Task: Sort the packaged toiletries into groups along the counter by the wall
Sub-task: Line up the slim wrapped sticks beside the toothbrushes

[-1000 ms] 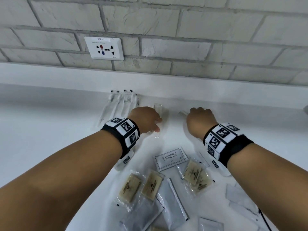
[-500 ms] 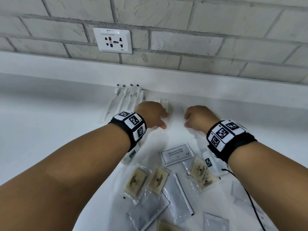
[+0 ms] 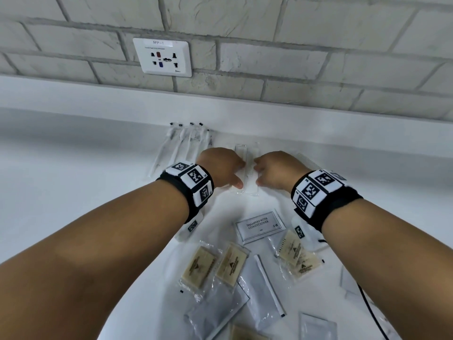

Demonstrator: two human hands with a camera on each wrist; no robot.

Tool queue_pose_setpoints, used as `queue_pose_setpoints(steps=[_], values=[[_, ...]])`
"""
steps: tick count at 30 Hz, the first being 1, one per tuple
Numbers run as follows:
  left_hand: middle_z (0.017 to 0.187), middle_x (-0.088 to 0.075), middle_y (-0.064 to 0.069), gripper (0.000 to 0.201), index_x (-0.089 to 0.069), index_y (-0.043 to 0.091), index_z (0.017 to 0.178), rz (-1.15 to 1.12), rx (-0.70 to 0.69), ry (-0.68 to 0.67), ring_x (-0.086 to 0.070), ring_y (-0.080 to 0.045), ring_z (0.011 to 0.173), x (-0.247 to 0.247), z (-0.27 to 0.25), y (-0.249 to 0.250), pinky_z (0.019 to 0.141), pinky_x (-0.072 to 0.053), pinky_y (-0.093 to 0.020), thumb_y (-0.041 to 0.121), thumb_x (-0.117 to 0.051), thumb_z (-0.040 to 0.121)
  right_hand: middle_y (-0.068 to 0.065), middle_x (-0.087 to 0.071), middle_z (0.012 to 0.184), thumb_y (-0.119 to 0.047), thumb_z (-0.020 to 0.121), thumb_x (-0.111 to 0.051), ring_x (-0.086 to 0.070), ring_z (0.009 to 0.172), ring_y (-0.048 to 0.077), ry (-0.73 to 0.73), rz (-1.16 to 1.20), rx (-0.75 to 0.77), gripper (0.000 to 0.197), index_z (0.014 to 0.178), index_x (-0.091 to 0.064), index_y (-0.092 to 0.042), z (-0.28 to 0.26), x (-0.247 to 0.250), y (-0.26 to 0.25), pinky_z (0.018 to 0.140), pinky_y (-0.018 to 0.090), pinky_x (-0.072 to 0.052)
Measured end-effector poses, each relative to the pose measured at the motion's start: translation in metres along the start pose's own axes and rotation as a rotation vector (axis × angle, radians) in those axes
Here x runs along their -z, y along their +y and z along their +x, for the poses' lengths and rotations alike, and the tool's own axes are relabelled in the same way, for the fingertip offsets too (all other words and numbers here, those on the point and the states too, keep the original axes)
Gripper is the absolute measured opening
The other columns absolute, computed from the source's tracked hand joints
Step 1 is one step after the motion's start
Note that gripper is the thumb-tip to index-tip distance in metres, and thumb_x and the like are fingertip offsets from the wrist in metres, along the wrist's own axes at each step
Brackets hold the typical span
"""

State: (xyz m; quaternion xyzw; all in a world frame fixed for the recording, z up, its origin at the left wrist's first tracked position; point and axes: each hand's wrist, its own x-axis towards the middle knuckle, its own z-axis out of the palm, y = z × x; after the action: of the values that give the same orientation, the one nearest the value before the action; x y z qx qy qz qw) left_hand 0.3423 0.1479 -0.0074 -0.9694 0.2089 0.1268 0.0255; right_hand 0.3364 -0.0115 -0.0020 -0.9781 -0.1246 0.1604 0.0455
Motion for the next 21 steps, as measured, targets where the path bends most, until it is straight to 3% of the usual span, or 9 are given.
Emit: queue_pose_setpoints(steps=[6,12,18,21], values=[[0.122,-0.063,0.005,0.057,-0.056,0.029,0.13,-0.026,0.031,-0.01,-0.057,-0.02,0.114,0.0,0.002,0.0,0.091,-0.05,-0.036,0.055,-0.064,0.08,-0.002,-0.057,0.137,-0.038,0.073,-0.077,-0.055,0.121,0.021,0.01,0.087,-0.017,0.057,0.125,-0.062,-0.019,0.004,-0.005,0.008,0.102,0.037,-0.044],[0.134,-0.057,0.01,0.067,-0.046,0.035,0.139,-0.081,0.065,-0.006,-0.051,-0.018,0.124,-0.003,0.003,-0.001,0.094,-0.042,-0.031,0.056,-0.065,0.079,-0.004,-0.058,0.136,-0.037,0.074,-0.078,-0.054,0.123,0.019,0.011,0.178,-0.026,0.058,0.127,-0.06,-0.022,-0.001,-0.006,0.017,0.105,0.035,-0.041],[0.135,-0.055,0.012,0.067,-0.046,0.035,0.139,-0.074,0.071,-0.008,-0.05,-0.017,0.125,-0.004,0.005,-0.001,0.095,-0.043,-0.03,0.058,-0.065,0.078,-0.003,-0.065,0.119,-0.048,0.068,-0.078,-0.06,0.108,0.022,0.029,0.109,-0.038,0.055,0.116,-0.062,-0.026,0.001,-0.009,0.012,0.095,0.04,-0.048],[0.134,-0.056,0.01,0.065,-0.049,0.035,0.137,-0.067,0.072,-0.01,-0.05,-0.018,0.124,-0.004,0.005,-0.001,0.097,-0.045,-0.033,0.06,-0.063,0.078,-0.007,-0.063,0.126,-0.049,0.067,-0.077,-0.058,0.115,0.02,0.02,0.102,-0.037,0.06,0.122,-0.06,-0.03,0.002,-0.01,0.014,0.098,0.041,-0.047]])
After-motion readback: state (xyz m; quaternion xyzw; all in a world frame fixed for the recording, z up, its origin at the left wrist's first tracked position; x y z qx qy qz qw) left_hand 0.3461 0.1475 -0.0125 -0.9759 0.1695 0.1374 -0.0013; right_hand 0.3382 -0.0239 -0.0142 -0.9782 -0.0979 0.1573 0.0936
